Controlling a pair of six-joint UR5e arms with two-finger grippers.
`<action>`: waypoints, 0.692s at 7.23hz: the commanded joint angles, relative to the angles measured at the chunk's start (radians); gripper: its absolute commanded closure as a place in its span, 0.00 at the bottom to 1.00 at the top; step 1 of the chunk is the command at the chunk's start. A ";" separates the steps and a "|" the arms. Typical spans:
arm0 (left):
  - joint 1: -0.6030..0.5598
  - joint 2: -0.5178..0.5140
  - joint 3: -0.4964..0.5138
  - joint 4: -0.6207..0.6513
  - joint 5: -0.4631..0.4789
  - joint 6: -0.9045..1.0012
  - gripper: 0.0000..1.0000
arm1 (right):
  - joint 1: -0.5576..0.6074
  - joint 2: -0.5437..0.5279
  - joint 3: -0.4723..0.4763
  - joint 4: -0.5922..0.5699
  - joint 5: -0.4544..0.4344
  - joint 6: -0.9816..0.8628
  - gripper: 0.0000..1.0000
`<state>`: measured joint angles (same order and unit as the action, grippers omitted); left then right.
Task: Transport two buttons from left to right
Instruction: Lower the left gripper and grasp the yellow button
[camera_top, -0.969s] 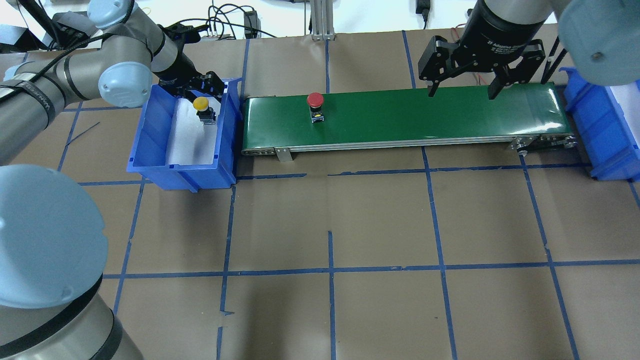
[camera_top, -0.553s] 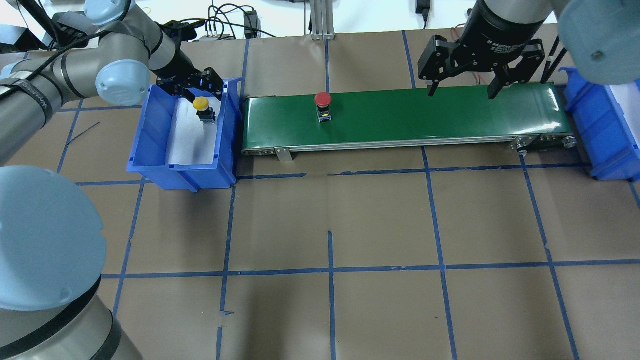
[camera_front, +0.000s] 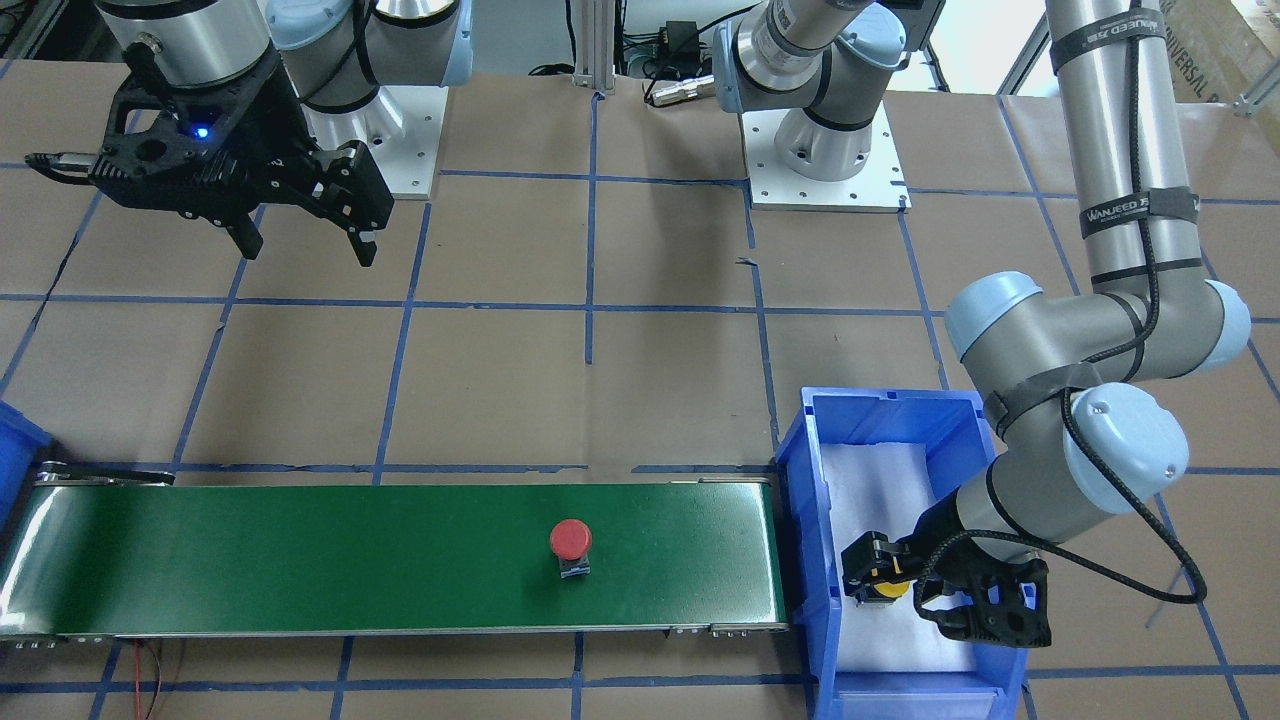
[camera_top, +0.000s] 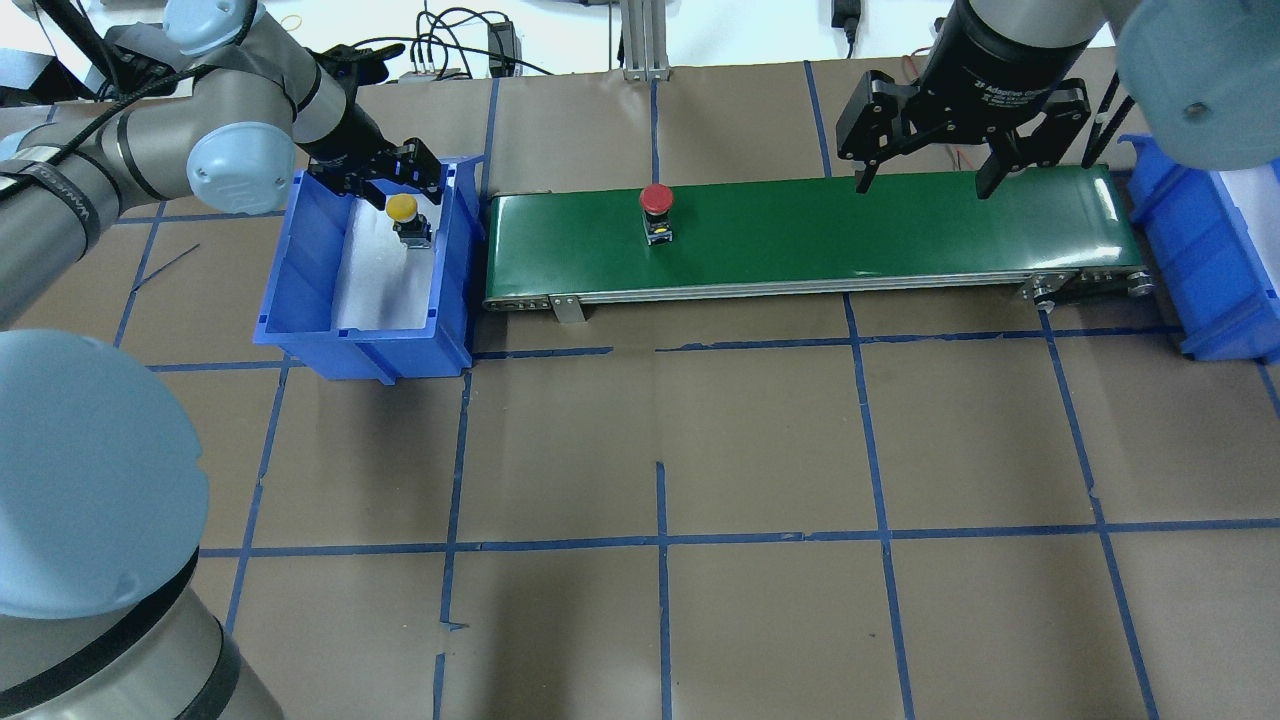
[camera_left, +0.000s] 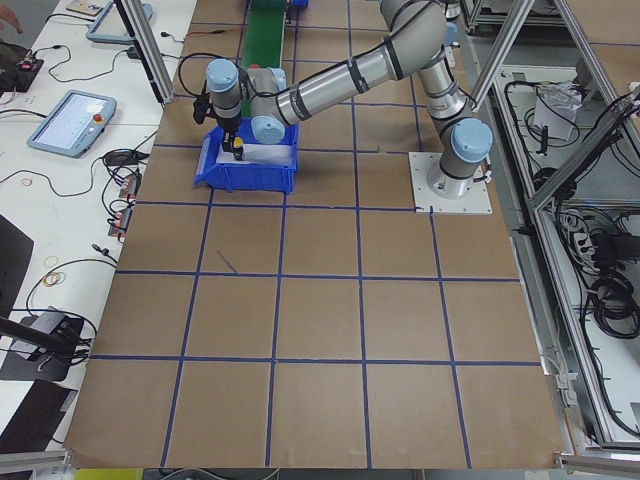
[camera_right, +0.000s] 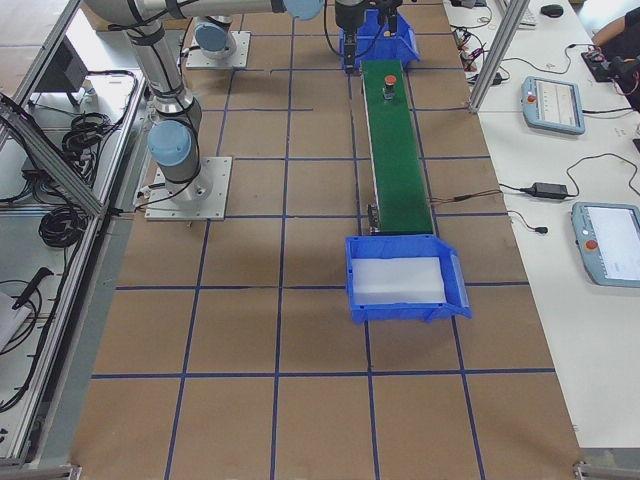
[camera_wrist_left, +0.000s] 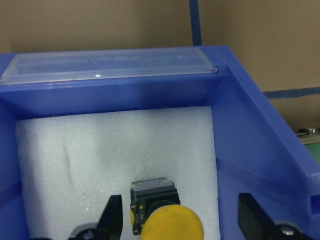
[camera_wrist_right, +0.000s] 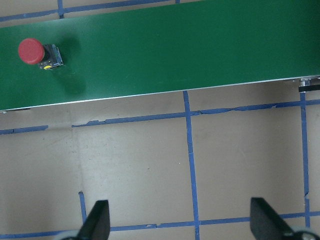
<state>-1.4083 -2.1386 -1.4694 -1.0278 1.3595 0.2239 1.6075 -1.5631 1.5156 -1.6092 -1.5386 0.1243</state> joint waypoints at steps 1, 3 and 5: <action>0.003 0.000 -0.009 0.000 0.013 0.006 0.38 | -0.001 0.000 0.000 0.000 0.000 0.000 0.00; 0.003 0.011 -0.009 0.000 0.027 0.008 0.56 | -0.001 0.000 0.000 0.000 0.000 0.000 0.00; 0.003 0.026 0.015 -0.015 0.026 -0.026 0.61 | -0.001 0.000 0.000 0.005 0.000 0.000 0.00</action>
<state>-1.4052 -2.1258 -1.4699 -1.0316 1.3839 0.2138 1.6061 -1.5631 1.5160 -1.6073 -1.5386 0.1243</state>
